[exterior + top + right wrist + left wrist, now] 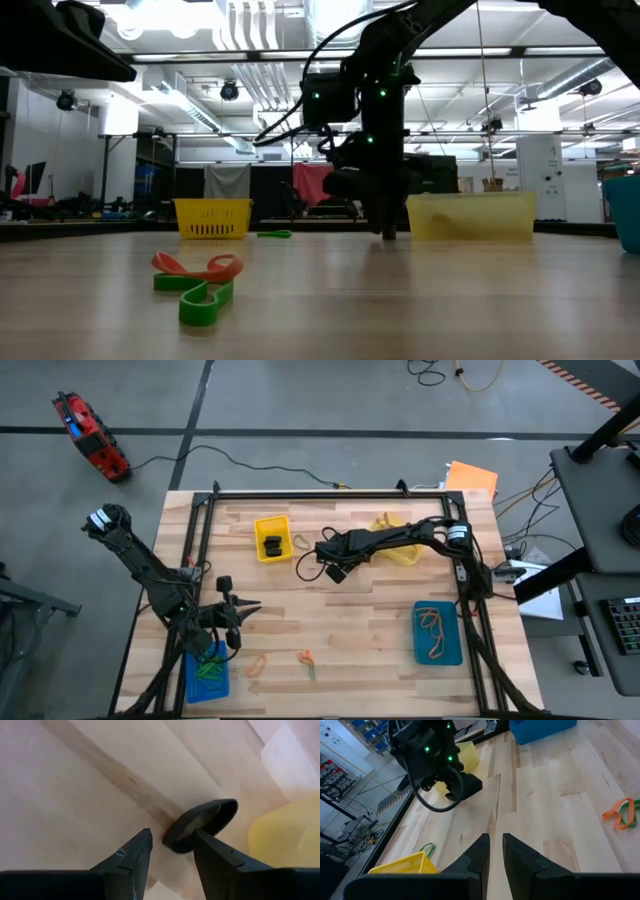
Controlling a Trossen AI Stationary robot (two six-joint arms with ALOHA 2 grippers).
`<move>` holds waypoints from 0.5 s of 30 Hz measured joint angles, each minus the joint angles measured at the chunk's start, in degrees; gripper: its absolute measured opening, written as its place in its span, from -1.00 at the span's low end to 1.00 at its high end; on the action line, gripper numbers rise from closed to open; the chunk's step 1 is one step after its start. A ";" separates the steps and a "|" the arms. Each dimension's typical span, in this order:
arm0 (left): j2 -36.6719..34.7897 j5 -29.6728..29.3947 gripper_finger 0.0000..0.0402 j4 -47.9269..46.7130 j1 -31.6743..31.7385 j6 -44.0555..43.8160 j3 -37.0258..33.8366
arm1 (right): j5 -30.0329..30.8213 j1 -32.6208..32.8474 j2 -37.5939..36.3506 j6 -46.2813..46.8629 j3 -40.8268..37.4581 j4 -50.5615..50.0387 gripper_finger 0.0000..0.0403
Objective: Sort rubber bands into baskets
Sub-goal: Put the black rubber band into the left yellow bin
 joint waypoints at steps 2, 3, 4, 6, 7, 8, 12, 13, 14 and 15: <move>0.00 0.02 -0.82 -0.03 0.00 0.02 0.00 | 0.04 0.29 0.07 0.11 -0.01 0.26 -0.33; 0.00 0.01 -0.82 -0.01 0.00 0.02 0.00 | 0.04 0.38 0.09 0.12 -0.01 0.37 -0.35; 0.00 0.00 -0.82 0.01 0.00 0.02 0.00 | -0.01 0.40 0.15 -0.02 -0.01 0.30 -0.36; 0.00 0.01 -0.82 -0.01 0.00 0.04 0.00 | 0.00 0.52 0.22 -0.13 -0.01 0.32 -0.39; 0.00 0.00 -0.82 0.00 0.00 0.04 0.00 | 0.00 0.54 0.22 -0.13 -0.01 0.36 -0.41; 0.00 0.00 -0.82 0.00 0.00 0.04 0.00 | 0.03 0.58 0.20 -0.14 -0.01 0.38 -0.44; 0.00 0.00 -0.82 0.00 0.00 0.02 0.00 | 0.02 0.61 0.22 -0.26 -0.01 0.40 -0.58; 0.00 0.00 -0.82 -0.01 0.00 0.04 0.00 | 0.04 0.61 0.45 -0.32 -0.01 0.63 -0.62; 0.00 0.00 -0.82 0.01 0.00 0.04 0.00 | 0.04 0.60 0.63 -0.61 -0.01 0.90 -0.66; 0.00 0.00 -0.82 0.00 0.00 0.04 0.00 | 0.06 0.59 0.93 -0.87 -0.03 1.03 -0.70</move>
